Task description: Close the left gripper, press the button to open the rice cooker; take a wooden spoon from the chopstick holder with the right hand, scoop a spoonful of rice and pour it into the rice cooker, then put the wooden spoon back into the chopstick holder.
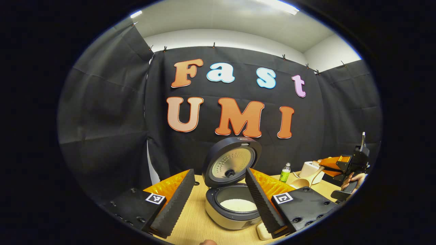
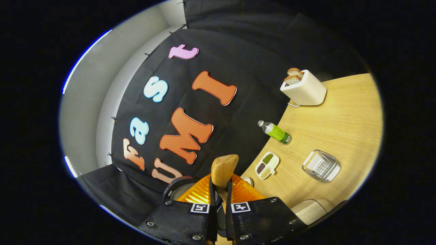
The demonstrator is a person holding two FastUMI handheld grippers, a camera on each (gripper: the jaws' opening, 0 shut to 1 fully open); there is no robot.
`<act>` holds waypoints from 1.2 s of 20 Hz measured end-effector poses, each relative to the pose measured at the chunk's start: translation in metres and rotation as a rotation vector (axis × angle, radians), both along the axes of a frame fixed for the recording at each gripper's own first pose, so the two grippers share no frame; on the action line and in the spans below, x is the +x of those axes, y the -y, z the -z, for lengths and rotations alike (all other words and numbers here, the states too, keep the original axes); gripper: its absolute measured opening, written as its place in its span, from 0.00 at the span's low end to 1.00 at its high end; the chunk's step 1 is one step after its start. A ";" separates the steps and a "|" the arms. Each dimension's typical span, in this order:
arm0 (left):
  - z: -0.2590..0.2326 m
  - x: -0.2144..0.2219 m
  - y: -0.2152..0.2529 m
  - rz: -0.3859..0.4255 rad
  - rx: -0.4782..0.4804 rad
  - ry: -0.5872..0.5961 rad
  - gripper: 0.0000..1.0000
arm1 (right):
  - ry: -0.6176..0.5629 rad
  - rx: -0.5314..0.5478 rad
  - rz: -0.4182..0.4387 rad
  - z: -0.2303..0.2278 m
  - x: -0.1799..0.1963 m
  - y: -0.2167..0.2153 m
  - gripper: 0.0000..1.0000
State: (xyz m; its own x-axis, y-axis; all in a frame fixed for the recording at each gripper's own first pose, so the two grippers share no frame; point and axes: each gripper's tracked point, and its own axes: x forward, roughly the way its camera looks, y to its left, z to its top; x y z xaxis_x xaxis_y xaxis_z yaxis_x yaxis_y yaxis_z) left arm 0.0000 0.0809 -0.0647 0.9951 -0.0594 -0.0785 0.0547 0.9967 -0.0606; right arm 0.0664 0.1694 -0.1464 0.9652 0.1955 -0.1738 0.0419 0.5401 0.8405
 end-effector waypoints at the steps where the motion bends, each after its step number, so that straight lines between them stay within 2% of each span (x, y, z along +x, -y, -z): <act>1: 0.002 0.001 -0.001 0.000 -0.004 -0.005 0.97 | 0.011 -0.010 0.000 -0.003 0.006 -0.006 0.09; 8: 0.009 0.007 -0.017 -0.020 -0.006 -0.019 0.99 | 0.001 -0.061 -0.060 -0.002 0.045 -0.066 0.09; 13: 0.012 0.006 -0.024 -0.029 0.003 -0.022 0.98 | 0.035 -0.212 -0.093 -0.003 0.058 -0.096 0.09; 24: 0.014 0.011 -0.029 -0.032 -0.002 -0.026 0.98 | 0.069 -0.281 -0.131 -0.014 0.058 -0.108 0.08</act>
State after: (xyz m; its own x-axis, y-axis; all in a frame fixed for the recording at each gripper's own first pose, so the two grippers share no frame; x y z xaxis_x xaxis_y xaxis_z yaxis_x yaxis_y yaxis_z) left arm 0.0111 0.1099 -0.0790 0.9941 -0.0281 -0.1047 0.0215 0.9977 -0.0640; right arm 0.1244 0.2777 -0.1329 0.9465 0.2721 -0.1735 -0.0951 0.7489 0.6559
